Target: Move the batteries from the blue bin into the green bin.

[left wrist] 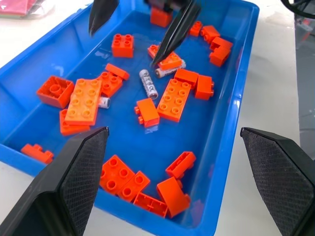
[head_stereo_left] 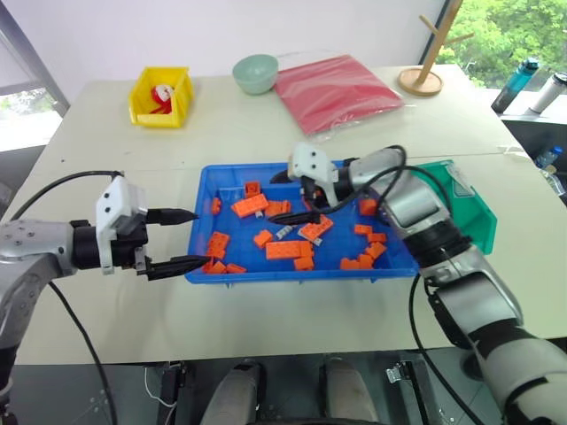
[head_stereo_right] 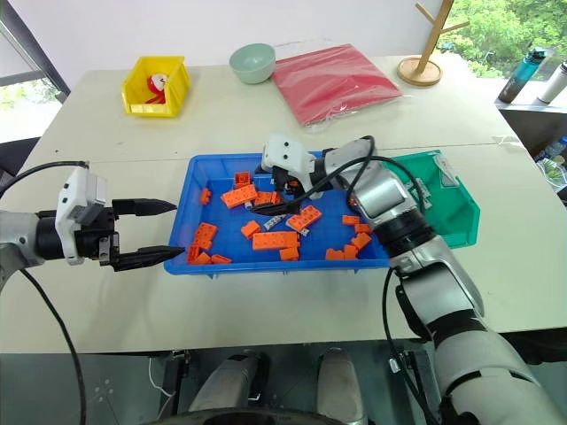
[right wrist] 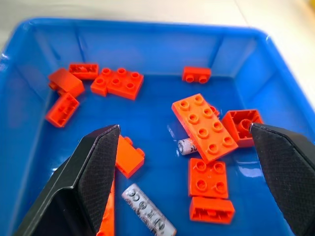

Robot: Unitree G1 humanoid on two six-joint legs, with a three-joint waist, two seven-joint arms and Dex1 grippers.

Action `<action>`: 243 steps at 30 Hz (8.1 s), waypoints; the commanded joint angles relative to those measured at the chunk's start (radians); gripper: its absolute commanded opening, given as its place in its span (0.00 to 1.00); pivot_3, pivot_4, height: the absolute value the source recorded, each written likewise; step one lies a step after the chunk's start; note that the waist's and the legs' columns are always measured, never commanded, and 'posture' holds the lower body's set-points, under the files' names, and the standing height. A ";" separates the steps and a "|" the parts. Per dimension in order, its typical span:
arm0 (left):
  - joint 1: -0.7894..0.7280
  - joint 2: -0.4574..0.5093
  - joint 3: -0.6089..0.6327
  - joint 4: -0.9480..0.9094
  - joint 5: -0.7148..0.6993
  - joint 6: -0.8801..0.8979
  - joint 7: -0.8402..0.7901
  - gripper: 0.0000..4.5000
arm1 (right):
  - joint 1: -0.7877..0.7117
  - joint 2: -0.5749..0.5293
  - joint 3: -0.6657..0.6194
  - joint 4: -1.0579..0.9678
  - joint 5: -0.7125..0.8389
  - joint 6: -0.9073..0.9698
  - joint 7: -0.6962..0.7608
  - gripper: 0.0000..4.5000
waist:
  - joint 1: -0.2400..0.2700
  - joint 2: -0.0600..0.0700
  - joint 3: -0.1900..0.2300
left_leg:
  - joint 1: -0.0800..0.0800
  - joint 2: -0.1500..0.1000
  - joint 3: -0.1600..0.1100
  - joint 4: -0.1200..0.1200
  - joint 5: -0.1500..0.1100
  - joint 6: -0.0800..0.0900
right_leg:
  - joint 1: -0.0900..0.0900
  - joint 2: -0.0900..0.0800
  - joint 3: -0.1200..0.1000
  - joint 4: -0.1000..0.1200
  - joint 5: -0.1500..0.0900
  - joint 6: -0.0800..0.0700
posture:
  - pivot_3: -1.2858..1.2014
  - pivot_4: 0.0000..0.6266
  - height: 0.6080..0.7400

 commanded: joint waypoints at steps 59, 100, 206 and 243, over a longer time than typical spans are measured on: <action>0.003 -0.003 -0.018 -0.025 0.036 -0.059 0.045 1.00 | -0.114 0.338 -0.128 0.317 -0.202 0.166 -0.240 0.43 | -0.033 0.000 0.000 | 0.000 0.000 -0.001 0.000 0.000 -0.001 | -0.005 0.000 0.001 0.012 0.000 0.000 | 0.52 0.24 0.82; -0.043 0.000 0.017 0.034 0.024 -0.059 0.048 1.00 | -0.109 0.412 -0.091 0.259 -0.149 0.414 -0.519 0.87 | -0.033 0.000 -0.001 | 0.000 -0.001 -0.001 -0.001 0.000 -0.001 | -0.006 0.000 0.002 0.014 0.000 0.000 | 0.52 0.24 0.82; -0.205 -0.097 -0.097 0.017 0.001 -0.011 0.086 1.00 | -0.004 -0.011 0.036 0.111 -0.182 -0.068 0.175 0.27 | -0.001 -0.001 -0.001 | 0.000 -0.001 0.001 0.002 0.000 -0.001 | -0.004 0.000 0.002 0.012 0.000 0.000 | 0.52 0.24 0.82; -0.336 -0.238 -0.266 0.179 0.075 -0.099 0.013 1.00 | 0.586 -0.490 -0.751 -0.823 0.023 0.819 -0.291 0.02 | 0.031 -0.002 -0.002 | -0.001 -0.001 0.006 0.003 0.000 0.000 | -0.004 -0.002 0.002 0.011 0.000 0.000 | 0.52 0.24 0.82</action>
